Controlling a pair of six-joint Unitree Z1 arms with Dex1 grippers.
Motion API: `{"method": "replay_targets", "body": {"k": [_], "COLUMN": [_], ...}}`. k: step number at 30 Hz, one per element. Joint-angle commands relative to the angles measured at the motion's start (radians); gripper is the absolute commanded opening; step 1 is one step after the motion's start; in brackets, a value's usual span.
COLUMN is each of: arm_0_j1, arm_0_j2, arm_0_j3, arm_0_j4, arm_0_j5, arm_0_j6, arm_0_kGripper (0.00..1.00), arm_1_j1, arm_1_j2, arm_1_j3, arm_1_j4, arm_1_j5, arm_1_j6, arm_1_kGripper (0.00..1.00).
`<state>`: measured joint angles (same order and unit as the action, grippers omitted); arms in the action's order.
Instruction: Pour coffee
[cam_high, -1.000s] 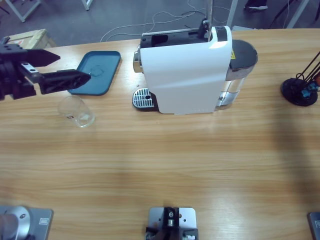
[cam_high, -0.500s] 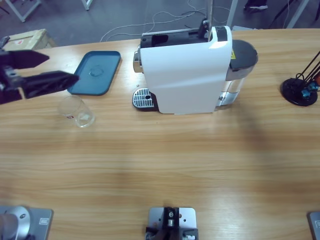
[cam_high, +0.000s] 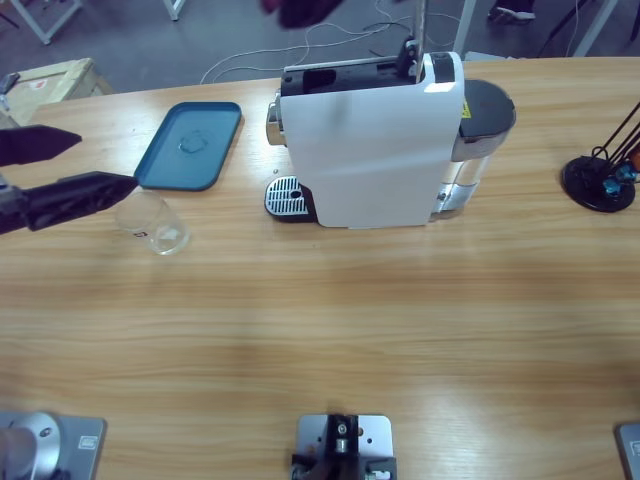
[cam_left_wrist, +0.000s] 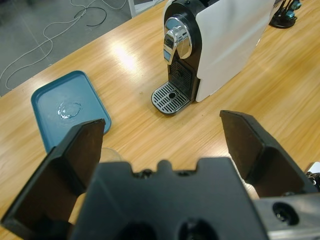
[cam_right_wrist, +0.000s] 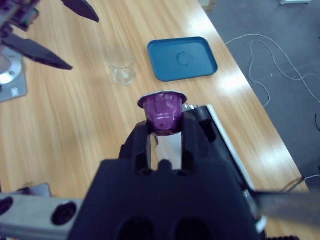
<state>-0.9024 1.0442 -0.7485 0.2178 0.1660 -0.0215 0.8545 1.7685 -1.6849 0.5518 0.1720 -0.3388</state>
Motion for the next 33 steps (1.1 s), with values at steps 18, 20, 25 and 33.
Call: {"method": "replay_targets", "body": {"k": [18, 20, 25, 33], "arm_0_j1": [-0.001, 0.0, -0.001, 0.0], "arm_0_j2": [0.051, 0.051, 0.053, 0.054], "arm_0_j3": [0.035, 0.039, 0.041, 0.044], "arm_0_j4": [0.005, 0.005, 0.005, 0.005], "arm_0_j5": [0.0, 0.001, 0.001, 0.001], "arm_0_j6": [0.0, 0.0, 0.0, 0.0], "arm_0_kGripper": [0.991, 0.991, 0.991, 0.991], "arm_1_j1": [-0.078, -0.078, -0.077, -0.077], "arm_1_j2": [0.243, 0.234, 0.232, 0.25], "arm_1_j3": [-0.096, -0.095, -0.078, -0.066], "arm_1_j4": [0.079, 0.082, 0.091, 0.091], "arm_1_j5": [-0.128, -0.119, -0.101, -0.084], "arm_1_j6": [-0.135, -0.135, -0.134, -0.123], "arm_1_kGripper": [0.0, 0.0, 0.0, 0.0]}}
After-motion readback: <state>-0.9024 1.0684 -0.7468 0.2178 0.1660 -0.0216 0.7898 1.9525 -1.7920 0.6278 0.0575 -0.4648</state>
